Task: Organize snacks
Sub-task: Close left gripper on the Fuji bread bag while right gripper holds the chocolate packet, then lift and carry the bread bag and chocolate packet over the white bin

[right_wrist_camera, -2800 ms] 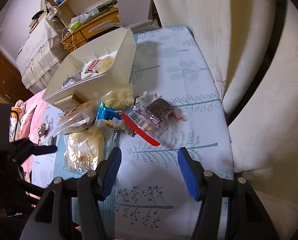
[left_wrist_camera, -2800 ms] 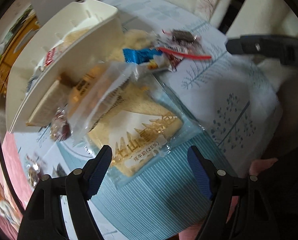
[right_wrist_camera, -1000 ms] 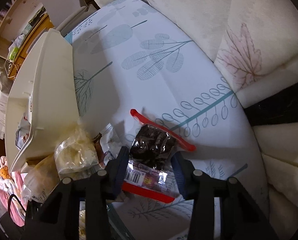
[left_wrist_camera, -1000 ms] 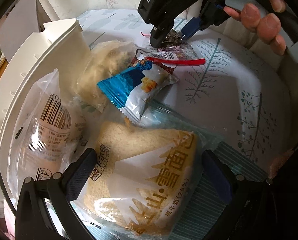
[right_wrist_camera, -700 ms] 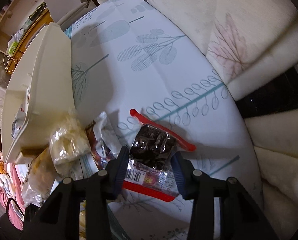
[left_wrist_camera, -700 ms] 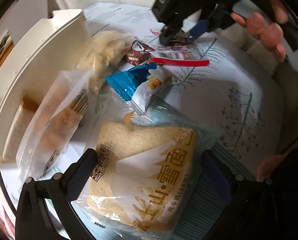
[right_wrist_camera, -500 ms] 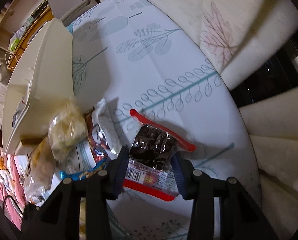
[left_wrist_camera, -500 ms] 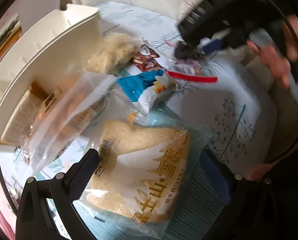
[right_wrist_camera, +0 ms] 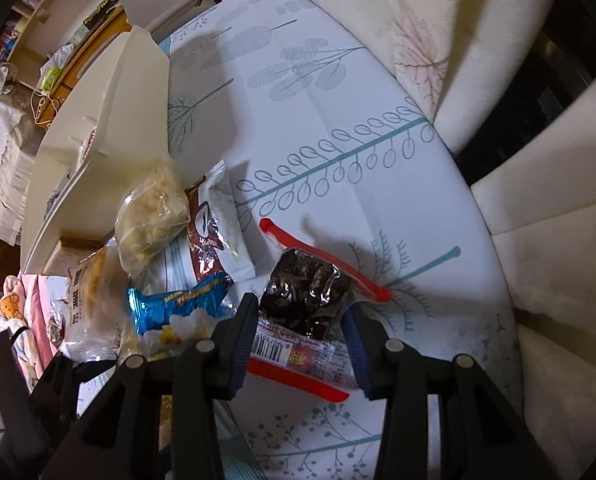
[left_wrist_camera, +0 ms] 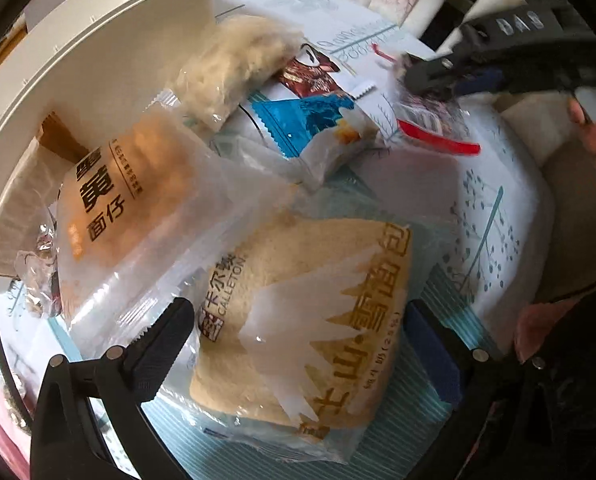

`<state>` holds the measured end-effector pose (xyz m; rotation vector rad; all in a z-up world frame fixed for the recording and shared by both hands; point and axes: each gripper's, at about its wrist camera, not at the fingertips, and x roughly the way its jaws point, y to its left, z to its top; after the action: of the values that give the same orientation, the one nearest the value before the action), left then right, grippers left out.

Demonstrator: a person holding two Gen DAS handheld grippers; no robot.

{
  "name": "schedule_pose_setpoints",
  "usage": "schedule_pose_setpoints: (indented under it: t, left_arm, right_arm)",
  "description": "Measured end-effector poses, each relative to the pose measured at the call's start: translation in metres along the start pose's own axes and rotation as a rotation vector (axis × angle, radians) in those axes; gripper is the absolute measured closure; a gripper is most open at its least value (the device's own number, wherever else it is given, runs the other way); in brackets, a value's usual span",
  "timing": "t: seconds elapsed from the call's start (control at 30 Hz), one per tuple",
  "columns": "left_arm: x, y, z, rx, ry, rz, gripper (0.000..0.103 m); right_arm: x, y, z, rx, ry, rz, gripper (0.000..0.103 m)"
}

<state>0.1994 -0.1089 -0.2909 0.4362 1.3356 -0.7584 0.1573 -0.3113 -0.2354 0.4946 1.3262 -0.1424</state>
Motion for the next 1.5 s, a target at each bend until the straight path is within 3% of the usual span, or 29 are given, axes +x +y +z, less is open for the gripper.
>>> schedule_pose_setpoints:
  t: [0.2, 0.47, 0.8, 1.03, 1.23, 1.5]
  left_arm:
    - [0.005, 0.007, 0.006, -0.015, 0.019, 0.008, 0.0]
    - [0.016, -0.009, 0.009, -0.17, 0.022, 0.019, 0.002]
    - [0.012, -0.025, -0.018, -0.356, -0.025, 0.052, 0.013]
    - [0.003, -0.032, -0.042, -0.392, -0.032, 0.023, 0.014]
    - [-0.031, -0.037, -0.057, -0.415, -0.105, 0.007, 0.015]
    - [-0.09, -0.038, -0.063, -0.457, -0.185, 0.051, 0.015]
  right_arm:
    - [-0.008, -0.012, -0.006, 0.02, -0.003, 0.014, 0.061]
    - [-0.014, -0.014, -0.005, 0.021, -0.01, 0.036, 0.061]
    - [-0.024, -0.013, -0.014, 0.003, -0.009, 0.061, 0.061]
    - [-0.036, -0.007, -0.023, -0.026, -0.021, 0.078, 0.061]
    - [-0.045, 0.005, -0.026, -0.067, -0.026, 0.1, 0.061]
    - [-0.059, 0.027, -0.022, -0.109, -0.04, 0.147, 0.061]
